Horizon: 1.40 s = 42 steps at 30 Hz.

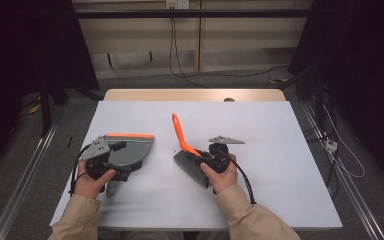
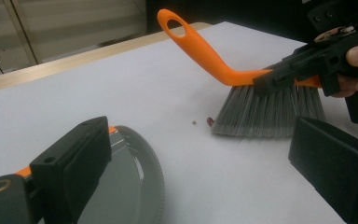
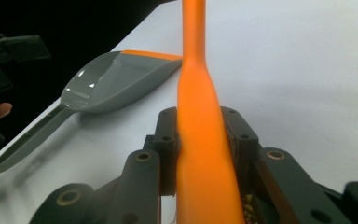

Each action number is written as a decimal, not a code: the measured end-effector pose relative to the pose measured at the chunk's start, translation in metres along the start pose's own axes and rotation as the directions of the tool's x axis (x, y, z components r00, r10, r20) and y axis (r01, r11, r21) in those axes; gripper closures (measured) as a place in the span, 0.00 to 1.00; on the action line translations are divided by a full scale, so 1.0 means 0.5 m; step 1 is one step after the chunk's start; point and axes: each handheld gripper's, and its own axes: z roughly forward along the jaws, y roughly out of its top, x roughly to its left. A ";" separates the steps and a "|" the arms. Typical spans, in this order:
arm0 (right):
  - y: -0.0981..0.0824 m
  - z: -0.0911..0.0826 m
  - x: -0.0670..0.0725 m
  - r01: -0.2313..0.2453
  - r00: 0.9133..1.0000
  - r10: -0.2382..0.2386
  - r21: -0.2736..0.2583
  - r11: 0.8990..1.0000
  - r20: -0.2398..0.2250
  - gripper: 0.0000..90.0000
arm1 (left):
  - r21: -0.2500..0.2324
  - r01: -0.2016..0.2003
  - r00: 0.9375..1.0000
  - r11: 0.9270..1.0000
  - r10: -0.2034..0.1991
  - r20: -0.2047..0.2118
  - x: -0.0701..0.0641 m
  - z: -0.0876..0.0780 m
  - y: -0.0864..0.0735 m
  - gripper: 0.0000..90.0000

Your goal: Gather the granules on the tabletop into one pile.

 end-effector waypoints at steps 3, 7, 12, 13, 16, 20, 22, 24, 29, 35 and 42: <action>0.014 -0.006 0.005 -0.011 0.999 0.010 -0.023 1.000 -0.035 0.79 | 0.002 -0.001 1.000 1.000 0.001 0.002 0.000 0.001 0.000 0.06; 0.035 -0.009 0.008 0.011 0.998 -0.013 -0.036 0.999 -0.060 0.79 | 0.003 0.000 1.000 1.000 0.000 0.003 0.001 0.001 -0.001 0.06; 0.069 -0.001 -0.005 0.073 0.995 -0.076 -0.042 0.996 -0.064 0.79 | 0.001 0.011 1.000 1.000 -0.011 0.002 0.001 0.002 -0.001 0.06; 0.076 0.002 -0.009 0.086 0.994 -0.088 -0.043 0.995 -0.060 0.79 | 0.001 0.009 1.000 1.000 -0.009 0.000 0.001 0.002 -0.001 0.06; 0.092 0.014 -0.032 0.137 0.990 -0.139 -0.034 0.990 -0.037 0.79 | 0.004 0.010 1.000 1.000 -0.010 0.000 0.003 0.001 -0.002 0.06; 0.102 0.026 -0.068 0.219 0.976 -0.219 -0.015 0.976 0.016 0.79 | 0.006 0.016 1.000 1.000 -0.016 0.002 0.005 0.002 -0.002 0.06; 0.105 0.028 -0.085 0.243 0.969 -0.243 -0.012 0.970 0.040 0.79 | 0.006 0.014 1.000 1.000 -0.014 0.002 0.006 0.003 -0.002 0.06; 0.109 0.032 -0.100 0.272 0.961 -0.272 -0.010 0.962 0.043 0.79 | 0.009 0.016 1.000 1.000 -0.016 0.000 0.005 0.004 -0.003 0.06; 0.113 0.049 -0.124 0.332 0.943 -0.332 -0.005 0.943 0.022 0.79 | 0.017 0.012 1.000 1.000 -0.012 -0.002 0.006 0.006 -0.003 0.06; 0.104 0.056 -0.126 0.331 0.944 -0.331 0.013 0.944 0.003 0.79 | 0.019 0.013 1.000 1.000 -0.013 -0.001 0.004 0.006 -0.004 0.06; 0.108 0.044 -0.118 0.369 0.929 -0.371 0.089 0.925 0.005 0.78 | 0.018 0.009 1.000 1.000 -0.009 -0.003 0.003 0.005 -0.003 0.06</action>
